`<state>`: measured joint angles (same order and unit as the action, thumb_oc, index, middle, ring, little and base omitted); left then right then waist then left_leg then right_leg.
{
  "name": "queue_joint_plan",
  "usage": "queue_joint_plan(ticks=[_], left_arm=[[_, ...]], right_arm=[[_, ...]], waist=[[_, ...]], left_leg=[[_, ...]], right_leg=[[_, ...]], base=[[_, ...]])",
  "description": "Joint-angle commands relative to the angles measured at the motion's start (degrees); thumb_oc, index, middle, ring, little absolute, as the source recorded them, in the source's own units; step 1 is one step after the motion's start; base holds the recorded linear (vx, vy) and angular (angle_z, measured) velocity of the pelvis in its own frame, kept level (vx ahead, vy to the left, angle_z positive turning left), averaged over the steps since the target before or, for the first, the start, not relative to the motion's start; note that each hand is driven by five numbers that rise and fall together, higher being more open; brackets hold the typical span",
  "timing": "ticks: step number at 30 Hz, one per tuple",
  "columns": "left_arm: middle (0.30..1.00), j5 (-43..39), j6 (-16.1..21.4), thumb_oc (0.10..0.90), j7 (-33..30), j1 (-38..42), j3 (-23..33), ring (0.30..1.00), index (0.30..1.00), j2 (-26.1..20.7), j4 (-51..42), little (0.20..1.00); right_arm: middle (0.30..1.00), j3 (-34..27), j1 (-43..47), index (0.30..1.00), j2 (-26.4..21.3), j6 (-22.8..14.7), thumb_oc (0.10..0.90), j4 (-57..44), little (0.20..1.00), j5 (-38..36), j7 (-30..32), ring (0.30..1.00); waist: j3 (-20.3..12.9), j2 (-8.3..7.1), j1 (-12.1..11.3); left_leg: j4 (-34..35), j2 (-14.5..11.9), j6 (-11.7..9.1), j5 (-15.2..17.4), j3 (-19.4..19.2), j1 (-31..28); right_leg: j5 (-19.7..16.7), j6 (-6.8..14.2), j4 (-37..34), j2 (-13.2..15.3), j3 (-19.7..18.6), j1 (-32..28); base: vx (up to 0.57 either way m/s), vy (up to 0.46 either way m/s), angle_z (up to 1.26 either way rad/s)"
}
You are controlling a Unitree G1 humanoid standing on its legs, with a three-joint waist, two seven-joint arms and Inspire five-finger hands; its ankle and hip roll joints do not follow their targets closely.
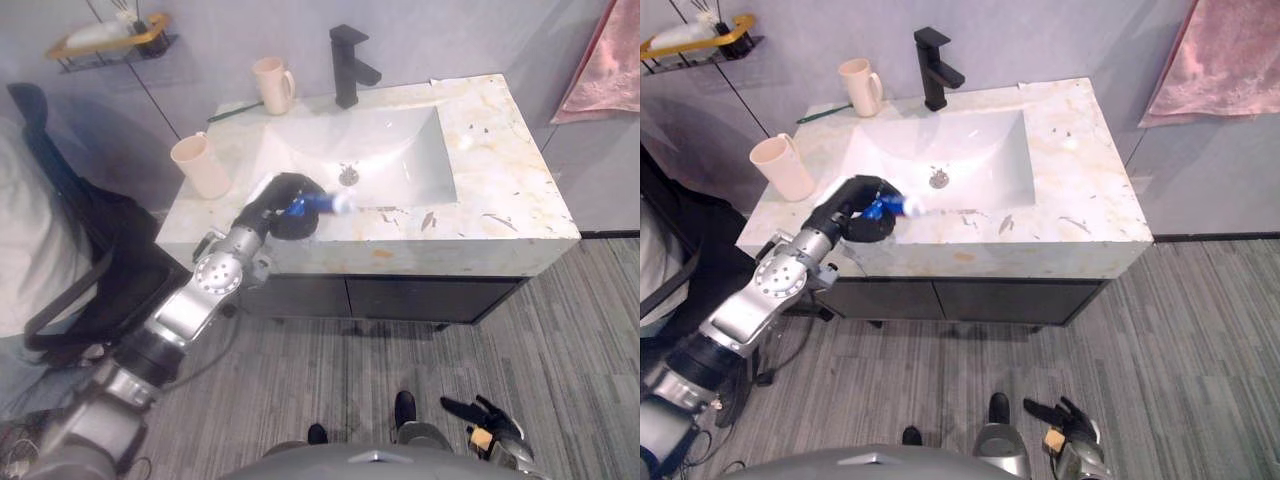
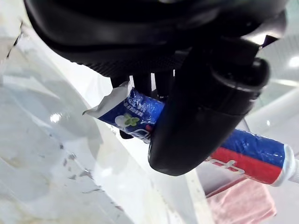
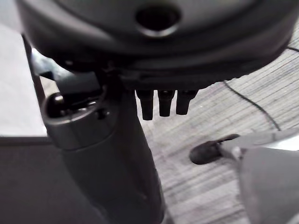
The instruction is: Organize the bathroom.
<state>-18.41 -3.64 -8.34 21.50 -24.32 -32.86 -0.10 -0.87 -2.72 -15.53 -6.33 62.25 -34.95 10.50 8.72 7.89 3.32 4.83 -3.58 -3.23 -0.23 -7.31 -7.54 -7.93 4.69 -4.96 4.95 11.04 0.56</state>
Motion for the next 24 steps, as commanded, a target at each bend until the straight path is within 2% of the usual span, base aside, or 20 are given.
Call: queue_joint_plan(ticks=[1, 2, 3, 4, 5, 6, 8, 9, 10, 11, 13, 14, 15, 17, 18, 20, 21, 23, 24], left_arm=[[0.300, -12.78, 11.72, 0.400, -3.81, 5.97, 9.45, 0.300, 0.300, 1.89, -5.12, 0.300], [0.300, -16.79, 13.48, 0.400, -4.11, 4.66, 10.91, 0.300, 0.300, 4.77, -6.21, 0.300], [0.300, -16.97, 13.57, 0.400, -4.89, 3.83, 11.72, 0.300, 0.300, 6.89, -7.43, 0.300], [0.300, -16.89, 13.46, 0.400, -4.81, 3.71, 11.82, 0.300, 0.300, 7.23, -7.60, 0.300], [0.300, -18.14, 14.05, 0.400, -6.47, 3.03, 12.46, 0.300, 0.300, 8.99, -9.32, 0.300], [0.300, -18.69, 13.75, 0.400, -6.89, 2.73, 12.96, 0.300, 0.300, 10.18, -9.99, 0.300], [0.300, -18.75, 14.23, 0.400, -8.33, 2.35, 13.46, 0.300, 0.300, 11.56, -10.68, 0.300], [0.300, -18.05, 14.91, 0.400, -9.93, 1.96, 13.78, 0.300, 0.300, 12.18, -11.23, 0.300], [0.300, -17.97, 15.13, 0.400, -10.58, 1.72, 13.80, 0.300, 0.300, 12.39, -11.38, 0.300], [0.300, -18.90, 14.82, 0.400, -11.89, 1.38, 13.80, 0.300, 0.300, 12.72, -11.88, 0.300], [0.300, -19.27, 15.53, 0.400, -13.88, 1.54, 13.01, 0.300, 0.300, 12.39, -11.20, 0.300], [0.300, -19.47, 15.85, 0.400, -14.38, 1.69, 12.60, 0.300, 0.300, 12.26, -10.88, 0.300], [0.300, -19.58, 15.92, 0.400, -15.37, 1.89, 11.86, 0.300, 0.300, 12.31, -10.50, 0.300], [0.300, -18.37, 16.21, 0.400, -16.10, 2.02, 11.35, 0.300, 0.300, 12.47, -10.43, 0.300], [0.300, -16.82, 15.82, 0.400, -16.83, 2.21, 10.36, 0.300, 0.300, 13.01, -10.81, 0.300], [0.300, -14.16, 15.53, 0.400, -18.87, 2.74, 8.22, 0.300, 0.300, 14.37, -11.16, 0.300], [0.300, -12.80, 15.13, 0.400, -19.71, 3.04, 7.57, 0.300, 0.300, 14.85, -11.39, 0.300], [0.300, -11.73, 15.18, 0.400, -20.43, 3.54, 5.94, 0.300, 0.300, 15.65, -11.13, 0.300], [0.300, -11.30, 14.97, 0.400, -20.45, 3.64, 5.71, 0.300, 0.300, 15.95, -11.02, 0.300]], right_arm=[[0.900, -4.95, -0.36, 0.900, 0.00, -9.84, 0.800, -6.86, 0.900, -3.86, 12.32, 0.900], [0.900, -8.28, -1.21, 0.900, 0.16, -15.48, 0.800, -12.02, 0.900, -3.23, 21.12, 0.900], [0.900, -10.35, -1.86, 0.900, 0.00, -15.11, 0.800, -19.19, 0.900, 1.97, 28.40, 0.900], [0.900, -10.64, -1.96, 0.900, -0.15, -16.37, 0.800, -20.17, 0.900, 3.08, 30.09, 0.900], [0.900, -14.33, -1.61, 0.900, -1.31, -16.72, 0.800, -31.21, 0.900, 9.20, 37.64, 0.900], [0.900, -16.07, -1.31, 0.900, -2.56, -16.85, 0.800, -37.16, 0.900, 15.44, 41.01, 0.900], [0.900, -17.83, -0.53, 0.900, -3.89, -16.35, 0.800, -46.09, 0.900, 22.19, 43.57, 0.900], [0.900, -18.94, 0.46, 0.900, -5.73, -15.71, 0.800, -55.33, 0.900, 27.57, 43.08, 0.900], [0.900, -19.26, 1.22, 0.900, -6.94, -15.05, 0.800, -59.34, 0.900, 29.98, 42.85, 0.900], [0.900, -19.30, 2.40, 0.900, -8.36, -18.48, 0.800, -63.91, 0.900, 33.44, 41.23, 0.900], [0.900, -18.70, 5.65, 0.900, -13.29, -20.10, 0.800, -72.35, 0.900, 32.79, 37.49, 0.900], [0.900, -18.28, 6.73, 0.900, -14.31, -21.14, 0.800, -73.70, 0.900, 32.00, 35.74, 0.900], [0.900, -15.59, 10.49, 0.900, -16.35, -22.95, 0.800, -77.62, 0.900, 28.29, 29.87, 0.900], [0.900, -12.37, 13.41, 0.900, -17.01, -22.50, 0.800, -79.53, 0.900, 24.34, 23.64, 0.900], [0.900, -6.74, 17.23, 0.900, -17.13, -20.34, 0.800, -81.42, 0.900, 20.01, 17.58, 0.900], [0.900, 2.54, 22.61, 0.900, -16.24, -15.07, 0.800, -83.37, 0.900, 19.74, 10.51, 0.900], [0.900, 6.53, 24.95, 0.900, -15.53, -12.91, 0.800, -83.41, 0.900, 17.25, 7.13, 0.900], [0.900, 12.58, 28.50, 0.900, -13.71, -9.27, 0.800, -81.84, 0.900, 17.54, 2.92, 0.900], [0.900, 14.30, 29.82, 0.900, -13.31, -8.73, 0.800, -81.11, 0.900, 16.66, 2.10, 0.900]], waist=[[-1.98, -5.82, 1.72], [-1.92, -6.50, 2.64], [-1.88, -6.82, 3.30], [-1.91, -6.90, 3.42], [-1.94, -7.15, 4.38], [-2.01, -7.36, 4.78], [-2.06, -7.38, 5.26], [-2.19, -7.37, 5.67], [-2.31, -7.35, 5.84], [-2.46, -7.22, 6.00], [-2.89, -7.45, 5.68], [-3.29, -7.36, 5.46], [-3.83, -7.54, 4.65], [-4.05, -7.75, 3.89], [-4.27, -8.06, 2.97], [-4.55, -8.57, 1.36], [-4.62, -8.74, 0.81], [-4.78, -9.13, -0.66], [-4.82, -9.24, -1.04]], left_leg=[[-4.34, 2.43, 1.11, 1.03, -0.53, 2.64], [-4.24, 2.65, 1.41, 1.32, -0.86, 2.27], [-3.80, 2.73, 1.55, 1.50, -1.04, 1.67], [-3.71, 2.75, 1.58, 1.56, -1.05, 1.56], [-2.93, 3.01, 1.89, 1.67, -1.24, 0.84], [-2.46, 3.21, 2.17, 1.71, -1.17, 0.42], [-1.88, 3.51, 2.57, 1.71, -1.18, -0.04], [-1.34, 3.76, 2.93, 1.83, -1.39, -0.54], [-1.12, 3.89, 3.08, 1.96, -1.50, -0.79], [-0.69, 4.07, 3.37, 2.07, -1.79, -1.22], [-0.74, 4.49, 3.72, 2.05, -2.23, -1.26], [-0.40, 4.58, 3.76, 2.41, -2.20, -1.45], [-0.29, 4.78, 3.89, 2.50, -2.32, -1.40], [-0.25, 4.93, 3.99, 2.52, -2.15, -1.37], [-0.15, 5.10, 4.16, 2.49, -1.70, -1.32], [-0.13, 5.30, 4.38, 2.23, -0.90, -0.99], [-0.12, 5.38, 4.43, 2.11, -0.60, -0.81], [-0.09, 5.43, 4.41, 1.85, -0.07, -0.53], [-0.06, 5.44, 4.41, 1.77, 0.07, -0.47]], right_leg=[[4.36, 0.82, -0.04, 0.26, -1.63, -4.31], [4.08, 0.97, -0.04, 0.11, -2.20, -4.15], [3.79, 1.18, -0.04, -0.08, -2.62, -4.06], [3.78, 1.19, -0.04, -0.13, -2.69, -4.04], [3.42, 1.47, -0.04, -0.30, -3.22, -3.84], [3.27, 1.54, -0.04, -0.38, -3.56, -3.75], [3.06, 1.67, -0.04, -0.39, -3.97, -3.52], [3.01, 1.84, -0.04, -0.44, -4.37, -3.33], [3.10, 1.93, -0.04, -0.46, -4.49, -3.30], [3.24, 1.98, -0.04, -0.55, -4.85, -3.26], [2.89, 2.08, -0.04, -0.43, -5.03, -3.05], [3.30, 2.30, -0.04, -0.42, -5.13, -3.00], [3.28, 2.41, -0.04, -0.20, -4.92, -2.90], [3.16, 2.46, -0.04, -0.03, -4.74, -2.84], [3.04, 2.44, -0.04, 0.18, -4.43, -2.71], [2.97, 2.25, -0.04, 0.49, -3.80, -2.59], [2.97, 2.17, -0.04, 0.62, -3.45, -2.54], [2.96, 2.07, -0.04, 0.85, -2.66, -2.62], [3.02, 2.03, -0.04, 0.92, -2.34, -2.71]], base=[[-0.14, 0.038, -0.12], [-0.08, 0.014, -0.18], [-0.09, 0.015, -0.16], [-0.06, 0.022, -0.20], [-0.05, 0.036, -0.24], [-0.06, 0.049, -0.27], [-0.05, 0.058, -0.23], [-0.05, 0.074, -0.23], [-0.05, 0.099, -0.32], [-0.03, 0.073, -0.28], [-0.04, 0.060, -0.25], [-0.01, 0.053, -0.25], [0.02, 0.042, -0.19], [-0.01, 0.016, -0.04], [0.00, 0.000, 0.00], [-0.02, -0.004, 0.06], [-0.02, -0.009, 0.14], [-0.01, -0.017, 0.25], [-0.01, -0.019, 0.28]])
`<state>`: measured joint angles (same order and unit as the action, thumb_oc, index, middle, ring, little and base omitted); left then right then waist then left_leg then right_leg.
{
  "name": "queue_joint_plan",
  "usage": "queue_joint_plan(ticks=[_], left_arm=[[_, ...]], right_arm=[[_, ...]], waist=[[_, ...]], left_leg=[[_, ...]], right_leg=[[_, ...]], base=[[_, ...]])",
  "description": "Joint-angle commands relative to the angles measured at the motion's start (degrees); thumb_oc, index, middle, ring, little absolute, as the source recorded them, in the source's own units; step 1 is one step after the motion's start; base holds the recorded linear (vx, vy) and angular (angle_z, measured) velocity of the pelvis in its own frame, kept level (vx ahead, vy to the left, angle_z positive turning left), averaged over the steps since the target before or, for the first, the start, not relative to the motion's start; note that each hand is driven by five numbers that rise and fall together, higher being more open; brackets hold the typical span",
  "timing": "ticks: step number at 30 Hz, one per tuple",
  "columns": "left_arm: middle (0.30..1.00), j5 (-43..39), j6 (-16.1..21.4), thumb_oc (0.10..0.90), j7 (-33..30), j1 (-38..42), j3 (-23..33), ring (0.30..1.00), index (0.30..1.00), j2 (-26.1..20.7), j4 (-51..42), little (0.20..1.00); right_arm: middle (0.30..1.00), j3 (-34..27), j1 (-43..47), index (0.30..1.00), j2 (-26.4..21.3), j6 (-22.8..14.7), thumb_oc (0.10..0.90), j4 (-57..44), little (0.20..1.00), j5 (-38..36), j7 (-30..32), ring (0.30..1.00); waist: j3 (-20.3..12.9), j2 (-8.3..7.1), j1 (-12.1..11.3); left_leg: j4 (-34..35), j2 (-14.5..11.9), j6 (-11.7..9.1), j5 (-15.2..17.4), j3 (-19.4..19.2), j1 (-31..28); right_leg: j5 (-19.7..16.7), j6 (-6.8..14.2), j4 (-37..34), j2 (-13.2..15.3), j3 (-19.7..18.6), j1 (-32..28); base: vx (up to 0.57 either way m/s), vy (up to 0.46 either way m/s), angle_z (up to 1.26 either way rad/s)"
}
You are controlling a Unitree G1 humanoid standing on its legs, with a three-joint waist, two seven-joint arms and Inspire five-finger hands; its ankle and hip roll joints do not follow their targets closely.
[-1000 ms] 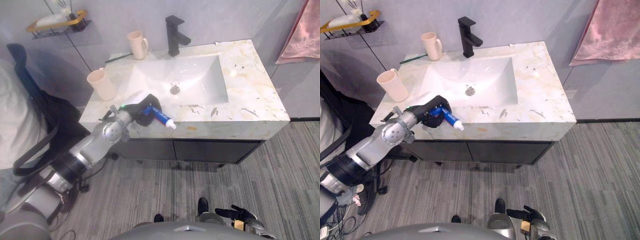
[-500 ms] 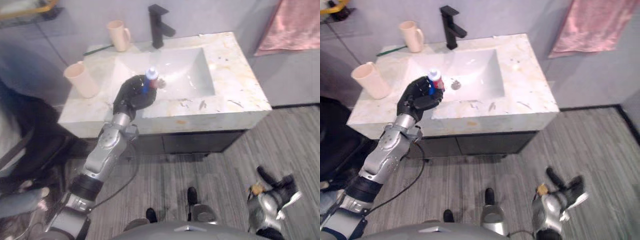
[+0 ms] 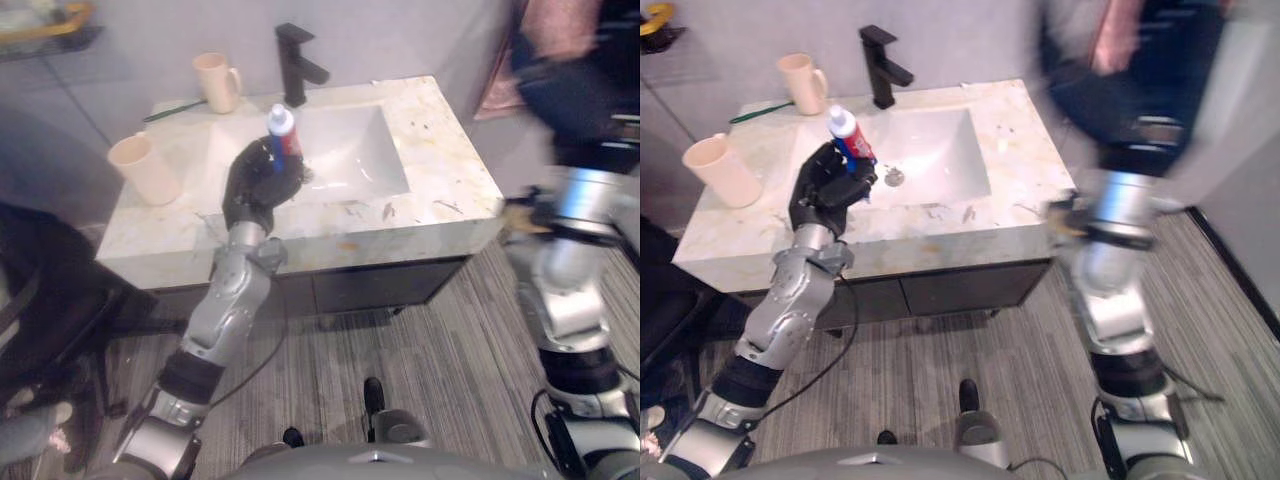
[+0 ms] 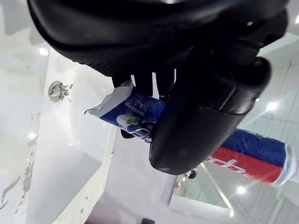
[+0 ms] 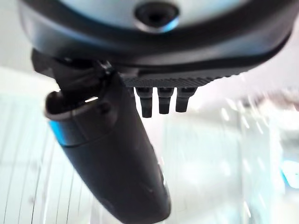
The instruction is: Organize the bathroom.
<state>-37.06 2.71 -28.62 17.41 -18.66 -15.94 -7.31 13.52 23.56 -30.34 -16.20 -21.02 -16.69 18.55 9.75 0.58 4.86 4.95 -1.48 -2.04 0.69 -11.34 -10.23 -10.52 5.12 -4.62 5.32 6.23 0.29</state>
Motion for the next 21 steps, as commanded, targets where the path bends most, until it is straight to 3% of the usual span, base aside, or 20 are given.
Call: queue_joint_plan(ticks=[1, 5, 9, 21], left_arm=[[0.300, 8.10, 8.52, 0.400, -0.44, 7.87, -0.36, 0.300, 0.300, -0.51, -3.59, 0.300], [0.300, 10.27, 8.91, 0.400, -0.11, 7.60, -1.39, 0.300, 0.300, -0.09, -2.85, 0.300], [0.300, 12.62, 9.03, 0.400, -0.66, 8.21, -1.83, 0.300, 0.300, -0.48, -2.18, 0.300], [0.300, 13.21, 8.64, 0.400, -0.83, 9.08, -1.44, 0.300, 0.300, -0.82, 0.28, 0.300]], right_arm=[[0.900, 1.57, 5.02, 0.900, 2.09, 2.70, 0.800, 2.63, 0.900, -4.42, -7.93, 0.900], [0.900, 6.20, 7.56, 0.900, 4.35, 7.90, 0.800, 4.59, 0.900, -7.35, -14.32, 0.900], [0.900, 8.64, 9.43, 0.900, 4.59, 10.44, 0.800, 6.05, 0.900, -6.95, -15.01, 0.900], [0.900, 9.66, 10.62, 0.900, 5.55, 9.57, 0.800, 7.90, 0.900, -6.22, -14.15, 0.900]], waist=[[-5.98, -2.10, -3.12], [-6.20, -2.70, -5.28], [-6.39, -3.08, -6.42], [-6.90, -3.55, -6.90]], left_leg=[[-0.10, 3.30, 3.21, 0.74, 4.25, 2.31], [-0.03, 3.27, 3.08, 0.45, 5.27, 2.63], [0.03, 3.25, 2.97, 0.23, 5.89, 2.86], [0.05, 3.13, 2.81, 0.21, 6.06, 2.75]], right_leg=[[5.63, 1.57, -0.38, 0.67, 2.93, -2.50], [5.62, 1.58, -0.38, 1.23, 4.93, -2.93], [5.70, 1.60, -0.38, 1.57, 6.17, -3.21], [5.76, 1.69, -0.38, 1.69, 6.51, -3.46]], base=[[-0.01, -0.012, 0.31], [0.00, -0.018, 0.35], [0.00, -0.009, 0.19], [0.01, -0.002, 0.03]])
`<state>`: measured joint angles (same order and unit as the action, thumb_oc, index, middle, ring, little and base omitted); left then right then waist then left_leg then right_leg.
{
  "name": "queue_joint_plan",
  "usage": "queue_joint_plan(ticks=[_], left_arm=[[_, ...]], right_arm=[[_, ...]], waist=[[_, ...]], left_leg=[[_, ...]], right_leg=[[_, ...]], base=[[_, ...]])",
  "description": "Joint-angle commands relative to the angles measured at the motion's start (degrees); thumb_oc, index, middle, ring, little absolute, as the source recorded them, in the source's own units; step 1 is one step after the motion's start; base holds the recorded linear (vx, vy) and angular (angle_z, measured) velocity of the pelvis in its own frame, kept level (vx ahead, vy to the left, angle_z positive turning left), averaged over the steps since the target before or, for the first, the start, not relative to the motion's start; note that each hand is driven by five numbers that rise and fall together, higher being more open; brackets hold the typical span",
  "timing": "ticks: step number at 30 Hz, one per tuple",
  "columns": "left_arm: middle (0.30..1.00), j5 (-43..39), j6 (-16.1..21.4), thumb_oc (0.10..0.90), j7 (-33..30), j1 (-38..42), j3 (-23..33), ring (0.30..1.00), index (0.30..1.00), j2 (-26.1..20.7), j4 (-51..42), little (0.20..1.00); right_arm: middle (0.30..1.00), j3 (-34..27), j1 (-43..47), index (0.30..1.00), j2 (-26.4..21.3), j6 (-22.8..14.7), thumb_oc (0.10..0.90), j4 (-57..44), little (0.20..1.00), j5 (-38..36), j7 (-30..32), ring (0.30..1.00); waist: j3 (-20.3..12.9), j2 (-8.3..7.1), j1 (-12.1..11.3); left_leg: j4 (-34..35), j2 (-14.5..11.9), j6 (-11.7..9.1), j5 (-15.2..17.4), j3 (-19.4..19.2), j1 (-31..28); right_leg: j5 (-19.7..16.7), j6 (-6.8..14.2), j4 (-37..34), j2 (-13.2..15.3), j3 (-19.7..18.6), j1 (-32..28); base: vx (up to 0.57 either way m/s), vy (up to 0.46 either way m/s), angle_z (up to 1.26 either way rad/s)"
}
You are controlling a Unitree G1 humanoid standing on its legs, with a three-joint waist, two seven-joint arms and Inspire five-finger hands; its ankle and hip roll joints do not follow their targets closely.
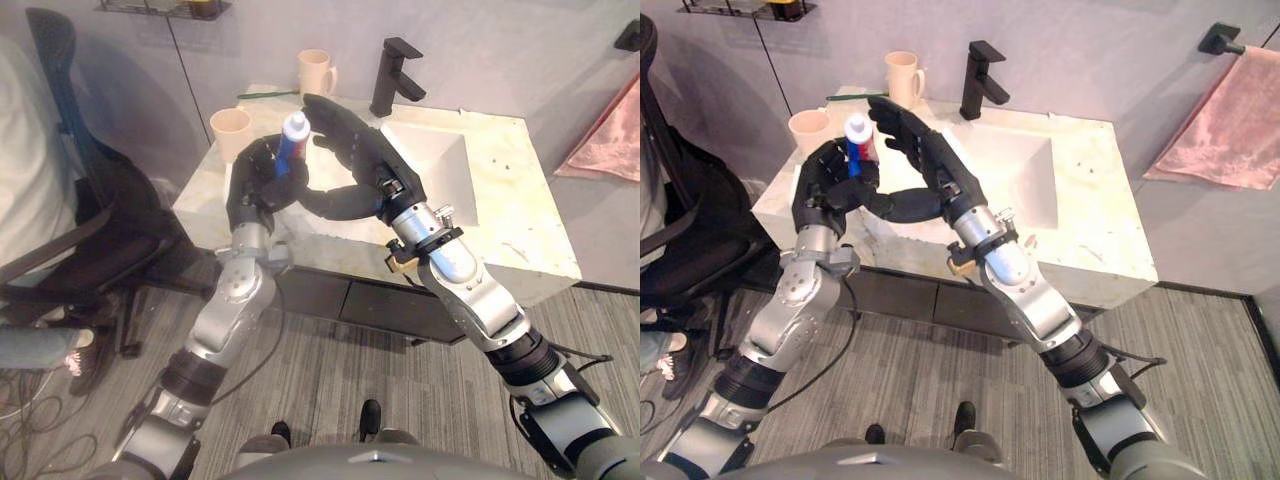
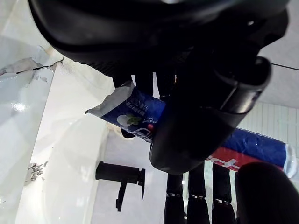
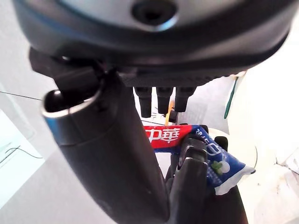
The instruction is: Organize the bathroom.
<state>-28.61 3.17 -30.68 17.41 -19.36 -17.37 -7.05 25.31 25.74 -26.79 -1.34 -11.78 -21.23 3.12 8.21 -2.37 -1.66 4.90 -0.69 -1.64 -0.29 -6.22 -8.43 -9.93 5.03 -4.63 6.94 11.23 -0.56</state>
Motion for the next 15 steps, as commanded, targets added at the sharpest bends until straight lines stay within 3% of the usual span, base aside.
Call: queue_joint_plan(ticks=[1, 4, 5, 6, 7, 9, 11, 14, 15], left_arm=[[0.300, 4.65, 8.27, 0.400, 1.19, 9.15, -0.76, 0.300, 0.300, 0.65, 0.38, 0.300], [0.300, 4.72, 8.23, 0.400, 1.34, 9.21, -0.74, 0.300, 0.300, 0.73, 0.92, 0.300], [0.300, 4.66, 8.22, 0.400, 1.41, 9.18, -0.70, 0.300, 0.300, 0.73, 1.00, 0.300], [0.300, 4.66, 8.22, 0.400, 1.41, 9.18, -0.70, 0.300, 0.300, 0.73, 1.00, 0.300], [0.300, 4.78, 8.08, 0.400, 1.49, 9.20, -0.64, 0.300, 0.300, 0.80, 1.06, 0.300], [0.300, 4.66, 8.14, 0.400, 1.63, 8.95, -0.72, 0.300, 0.300, 0.80, 1.19, 0.300], [0.300, 4.56, 8.21, 0.400, 1.85, 8.83, -0.67, 0.300, 0.300, 0.79, 1.31, 0.300], [0.300, 4.55, 8.04, 0.400, 1.84, 8.86, -0.61, 0.300, 0.300, 0.81, 1.27, 0.300], [0.300, 4.42, 7.98, 0.400, 1.80, 8.90, -0.52, 0.300, 0.300, 0.77, 1.27, 0.300]], right_arm=[[0.900, -1.96, 8.72, 0.900, 2.10, -5.50, 0.800, -1.15, 0.900, -1.69, 1.48, 0.900], [0.900, -1.98, 9.49, 0.900, 2.27, -5.30, 0.800, -0.88, 0.900, -1.24, 2.11, 0.900], [0.855, -1.94, 10.00, 0.855, 2.22, -5.10, 0.770, -0.84, 0.855, -1.29, 2.52, 0.855], [0.855, -1.94, 10.00, 0.855, 2.22, -5.10, 0.770, -0.84, 0.855, -1.29, 2.52, 0.855], [0.655, -1.93, 10.18, 0.655, 2.34, -5.23, 0.637, -0.63, 0.655, -0.79, 2.66, 0.655], [0.514, -2.12, 10.52, 0.514, 2.17, -5.20, 0.543, -0.53, 0.514, -0.84, 3.04, 0.514], [0.425, -2.33, 10.77, 0.425, 2.01, -5.21, 0.483, -0.27, 0.425, -1.20, 3.19, 0.425], [0.378, -2.36, 11.15, 0.378, 1.93, -5.00, 0.452, -0.06, 0.378, -1.13, 3.41, 0.378], [0.300, -2.46, 11.36, 0.300, 1.80, -4.78, 0.400, 0.30, 0.300, -1.35, 3.32, 0.300]], waist=[[-5.38, -0.60, -0.40], [-5.47, -0.62, -0.53], [-5.45, -0.64, -0.60], [-5.45, -0.64, -0.60], [-5.52, -0.64, -0.67], [-5.58, -0.69, -0.78], [-5.58, -0.74, -0.87], [-5.57, -0.80, -0.91], [-5.60, -0.85, -0.99]], left_leg=[[0.10, 2.32, 2.41, 1.18, 0.89, 0.91], [0.10, 2.35, 2.38, 1.19, 0.95, 0.94], [0.10, 2.36, 2.40, 1.19, 0.96, 0.92], [0.10, 2.36, 2.40, 1.19, 0.96, 0.92], [0.10, 2.33, 2.39, 1.22, 0.97, 0.92], [0.10, 2.32, 2.39, 1.24, 0.94, 0.86], [0.10, 2.31, 2.37, 1.25, 0.91, 0.84], [0.10, 2.31, 2.38, 1.31, 0.97, 0.80], [0.10, 2.32, 2.32, 1.26, 0.99, 0.80]], right_leg=[[5.17, 1.75, -0.37, 0.10, 1.52, -2.64], [5.25, 1.73, -0.37, 0.09, 1.51, -2.71], [5.26, 1.72, -0.37, 0.10, 1.54, -2.77], [5.26, 1.72, -0.37, 0.10, 1.54, -2.77], [5.30, 1.72, -0.37, 0.13, 1.59, -2.80], [5.34, 1.75, -0.37, 0.20, 1.65, -2.89], [5.34, 1.79, -0.37, 0.22, 1.71, -2.94], [5.34, 1.77, -0.37, 0.22, 1.71, -2.91], [5.32, 1.78, -0.37, 0.24, 1.78, -2.97]], base=[[0.00, 0.000, 0.00], [0.00, 0.000, 0.00], [0.00, 0.000, 0.00], [0.00, 0.000, 0.00], [0.00, 0.000, 0.00], [0.00, 0.000, 0.00], [0.00, 0.000, 0.00], [0.00, 0.000, 0.00], [0.00, 0.000, 0.00]])
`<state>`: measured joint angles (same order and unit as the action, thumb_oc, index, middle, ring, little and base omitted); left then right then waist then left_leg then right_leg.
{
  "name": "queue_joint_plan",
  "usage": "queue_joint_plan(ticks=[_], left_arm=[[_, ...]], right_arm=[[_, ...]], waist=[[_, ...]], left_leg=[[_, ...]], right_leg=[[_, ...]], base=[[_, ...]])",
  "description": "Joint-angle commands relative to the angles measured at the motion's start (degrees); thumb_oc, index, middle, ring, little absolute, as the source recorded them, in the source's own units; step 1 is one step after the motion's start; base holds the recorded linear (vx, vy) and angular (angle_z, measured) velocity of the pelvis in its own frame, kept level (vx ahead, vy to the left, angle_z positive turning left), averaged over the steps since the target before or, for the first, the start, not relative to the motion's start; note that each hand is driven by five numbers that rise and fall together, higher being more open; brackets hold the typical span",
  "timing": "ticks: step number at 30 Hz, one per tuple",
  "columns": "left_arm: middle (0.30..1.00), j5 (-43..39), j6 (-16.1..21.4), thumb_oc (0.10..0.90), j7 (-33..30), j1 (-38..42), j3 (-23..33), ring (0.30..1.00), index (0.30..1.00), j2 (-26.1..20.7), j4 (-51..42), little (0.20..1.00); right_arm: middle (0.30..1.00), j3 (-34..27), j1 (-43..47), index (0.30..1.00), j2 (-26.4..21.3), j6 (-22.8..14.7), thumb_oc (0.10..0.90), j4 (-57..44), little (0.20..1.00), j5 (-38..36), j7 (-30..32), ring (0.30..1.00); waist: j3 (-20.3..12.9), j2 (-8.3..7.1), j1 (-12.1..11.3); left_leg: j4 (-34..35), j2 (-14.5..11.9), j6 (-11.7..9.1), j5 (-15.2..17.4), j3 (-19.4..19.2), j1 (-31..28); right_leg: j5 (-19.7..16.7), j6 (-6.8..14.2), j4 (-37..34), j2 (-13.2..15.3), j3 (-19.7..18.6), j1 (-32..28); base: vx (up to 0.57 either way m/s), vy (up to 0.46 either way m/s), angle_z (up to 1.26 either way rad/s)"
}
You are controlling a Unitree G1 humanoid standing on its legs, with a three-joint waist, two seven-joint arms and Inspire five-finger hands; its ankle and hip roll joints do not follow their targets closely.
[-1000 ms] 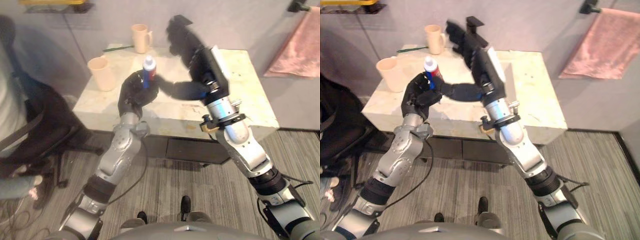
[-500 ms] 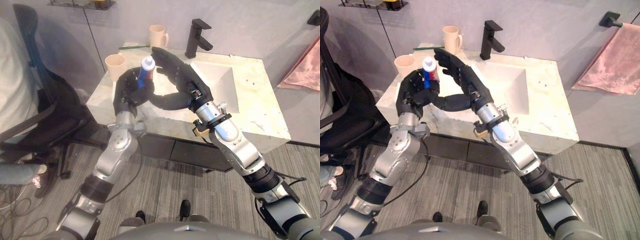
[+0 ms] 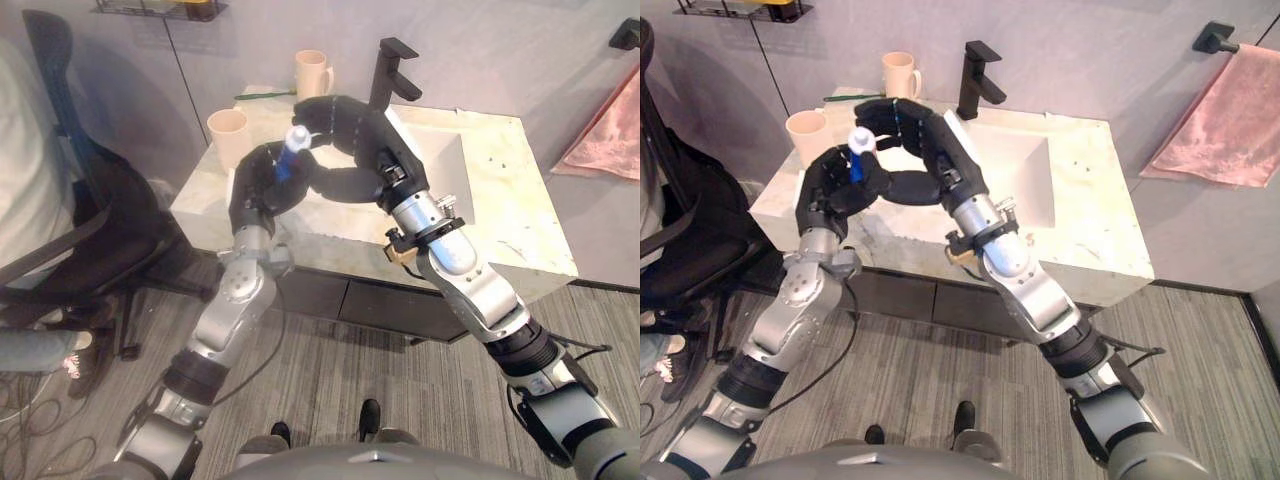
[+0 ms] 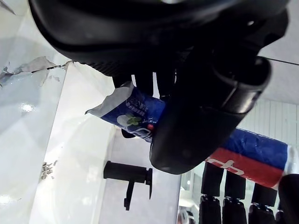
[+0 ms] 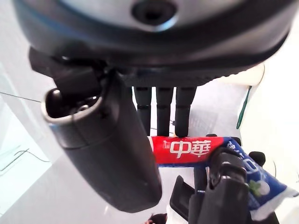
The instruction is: Organize the bathroom.
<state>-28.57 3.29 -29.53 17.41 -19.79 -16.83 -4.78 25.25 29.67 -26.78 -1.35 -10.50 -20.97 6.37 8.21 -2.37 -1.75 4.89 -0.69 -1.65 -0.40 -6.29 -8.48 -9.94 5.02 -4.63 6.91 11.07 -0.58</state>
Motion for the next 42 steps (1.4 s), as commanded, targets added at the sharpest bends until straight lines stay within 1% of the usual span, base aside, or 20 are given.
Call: queue_joint_plan(ticks=[1, 5, 12, 14, 15, 21, 34, 35, 36, 37, 38, 39, 40, 42], left_arm=[[0.300, 4.40, 7.88, 0.400, 0.67, 8.86, -0.04, 0.300, 0.300, 0.20, -1.01, 0.300], [0.300, 4.74, 7.30, 0.400, 0.35, 8.65, 0.33, 0.300, 0.300, 0.14, -1.61, 0.300], [0.300, 4.68, 7.56, 0.400, 0.47, 8.69, 0.83, 0.300, 0.300, -0.07, -1.26, 0.300], [0.300, 4.67, 7.42, 0.400, 0.57, 8.64, 0.93, 0.300, 0.300, -0.14, -1.40, 0.300], [0.300, 4.59, 7.25, 0.400, 0.81, 8.52, 1.10, 0.300, 0.300, -0.27, -1.65, 0.300], [0.300, 5.00, 6.82, 0.400, 0.92, 8.31, 1.01, 0.300, 0.300, 0.10, -1.96, 0.300], [0.300, 5.48, 6.72, 0.400, 0.69, 8.83, 0.34, 0.300, 0.300, 0.32, -1.32, 0.300], [0.300, 5.40, 6.77, 0.400, 0.97, 8.77, 0.34, 0.300, 0.300, 0.33, -1.11, 0.300], [0.300, 5.41, 6.80, 0.400, 0.97, 8.77, 0.31, 0.300, 0.300, 0.33, -1.09, 0.300], [0.300, 5.37, 6.60, 0.400, 1.05, 8.78, 0.34, 0.300, 0.300, 0.31, -1.21, 0.300], [0.300, 5.40, 6.55, 0.400, 1.17, 8.74, 0.34, 0.300, 0.300, 0.32, -1.21, 0.300], [0.300, 5.47, 6.46, 0.400, 1.25, 8.71, 0.35, 0.300, 0.300, 0.35, -1.22, 0.300], [0.300, 5.48, 6.45, 0.400, 1.21, 8.72, 0.32, 0.300, 0.300, 0.35, -1.23, 0.300], [0.300, 5.67, 6.60, 0.400, 1.29, 8.78, 0.24, 0.300, 0.300, 0.39, -0.80, 0.300]], right_arm=[[0.300, -2.46, 7.43, 0.300, 1.79, -4.68, 0.400, -0.82, 0.300, -1.58, -0.04, 0.300], [0.300, -2.53, 6.75, 0.300, 1.70, -4.52, 0.400, -0.23, 0.300, -1.31, -0.61, 0.300], [0.300, -2.88, 6.80, 0.300, 1.47, -4.38, 0.400, -0.04, 0.300, -1.32, -1.08, 0.300], [0.580, -2.97, 6.64, 0.580, 1.43, -4.05, 0.587, -0.31, 0.580, -1.48, -1.51, 0.580], [0.900, -3.08, 6.35, 0.900, 1.39, -3.69, 0.800, -0.30, 0.900, -2.20, -2.55, 0.900], [0.900, -1.69, 5.58, 0.900, 1.64, -2.48, 0.800, 0.04, 0.900, -0.88, -4.44, 0.900], [0.900, -0.79, 7.69, 0.900, 2.54, -2.88, 0.800, 0.56, 0.900, -0.12, -3.99, 0.900], [0.613, -0.82, 7.88, 0.613, 2.61, -3.14, 0.609, 0.96, 0.613, -0.30, -3.92, 0.613], [0.575, -0.84, 7.90, 0.575, 2.60, -3.15, 0.584, 0.98, 0.575, -0.28, -3.91, 0.575], [0.556, -0.86, 8.01, 0.556, 2.69, -3.19, 0.571, 1.07, 0.556, 0.02, -3.90, 0.556], [0.382, -0.87, 8.12, 0.382, 2.62, -3.22, 0.455, 1.07, 0.382, -0.05, -3.86, 0.382], [0.331, -0.92, 8.18, 0.331, 2.57, -3.26, 0.420, 1.03, 0.331, -0.10, -3.83, 0.331], [0.300, -0.90, 8.21, 0.300, 2.54, -3.26, 0.400, 1.00, 0.300, -0.11, -3.78, 0.300], [0.300, -0.77, 8.42, 0.300, 2.59, -3.65, 0.400, 1.26, 0.300, -0.05, -3.57, 0.300]], waist=[[-5.60, -0.87, -0.92], [-5.59, -0.91, -0.99], [-5.50, -0.91, -0.82], [-5.47, -0.89, -0.80], [-5.48, -0.90, -0.83], [-5.49, -0.99, -0.86], [-5.35, -1.32, -1.49], [-5.38, -1.36, -1.61], [-5.37, -1.37, -1.62], [-5.37, -1.41, -1.67], [-5.36, -1.42, -1.68], [-5.36, -1.43, -1.68], [-5.36, -1.44, -1.69], [-5.37, -1.49, -1.75]], left_leg=[[0.11, 2.33, 2.32, 1.37, 1.07, 0.84], [0.11, 2.38, 2.36, 1.40, 1.24, 0.87], [0.11, 2.40, 2.40, 1.47, 1.22, 0.76], [0.11, 2.45, 2.42, 1.45, 1.27, 0.79], [0.11, 2.49, 2.45, 1.44, 1.31, 0.85], [0.11, 2.54, 2.47, 1.37, 1.26, 0.86], [0.11, 2.60, 2.49, 1.36, 1.67, 0.93], [0.11, 2.62, 2.46, 1.29, 1.71, 0.97], [0.11, 2.62, 2.46, 1.28, 1.71, 0.98], [0.11, 2.64, 2.50, 1.27, 1.78, 0.98], [0.11, 2.65, 2.51, 1.30, 1.82, 0.97], [0.11, 2.65, 2.51, 1.30, 1.83, 0.96], [0.11, 2.65, 2.52, 1.30, 1.83, 0.97], [0.11, 2.62, 2.50, 1.28, 1.75, 1.00]], right_leg=[[5.32, 1.79, -0.37, 0.27, 1.97, -2.96], [5.25, 1.88, -0.37, 0.35, 2.11, -2.86], [5.08, 1.96, -0.37, 0.36, 2.08, -2.80], [5.05, 2.00, -0.37, 0.38, 2.02, -2.74], [5.04, 2.05, -0.37, 0.42, 2.03, -2.70], [4.92, 2.14, -0.37, 0.54, 2.06, -2.61], [4.81, 2.18, -0.37, 0.65, 2.35, -2.62], [4.79, 2.19, -0.37, 0.66, 2.44, -2.65], [4.78, 2.20, -0.37, 0.67, 2.45, -2.65], [4.75, 2.18, -0.37, 0.66, 2.47, -2.59], [4.74, 2.16, -0.37, 0.66, 2.49, -2.57], [4.74, 2.14, -0.37, 0.66, 2.50, -2.56], [4.73, 2.14, -0.37, 0.65, 2.49, -2.56], [4.75, 2.14, -0.37, 0.66, 2.53, -2.58]], base=[[0.00, 0.000, 0.00], [0.00, 0.000, 0.00], [0.00, 0.000, 0.00], [0.00, 0.000, 0.00], [0.00, 0.000, 0.00], [0.00, 0.000, 0.00], [0.00, 0.000, 0.00], [0.00, 0.000, 0.00], [0.00, 0.000, 0.00], [0.00, 0.000, 0.00], [0.00, 0.000, 0.00], [0.00, 0.000, 0.00], [0.00, 0.000, 0.00], [0.00, 0.000, 0.00]])
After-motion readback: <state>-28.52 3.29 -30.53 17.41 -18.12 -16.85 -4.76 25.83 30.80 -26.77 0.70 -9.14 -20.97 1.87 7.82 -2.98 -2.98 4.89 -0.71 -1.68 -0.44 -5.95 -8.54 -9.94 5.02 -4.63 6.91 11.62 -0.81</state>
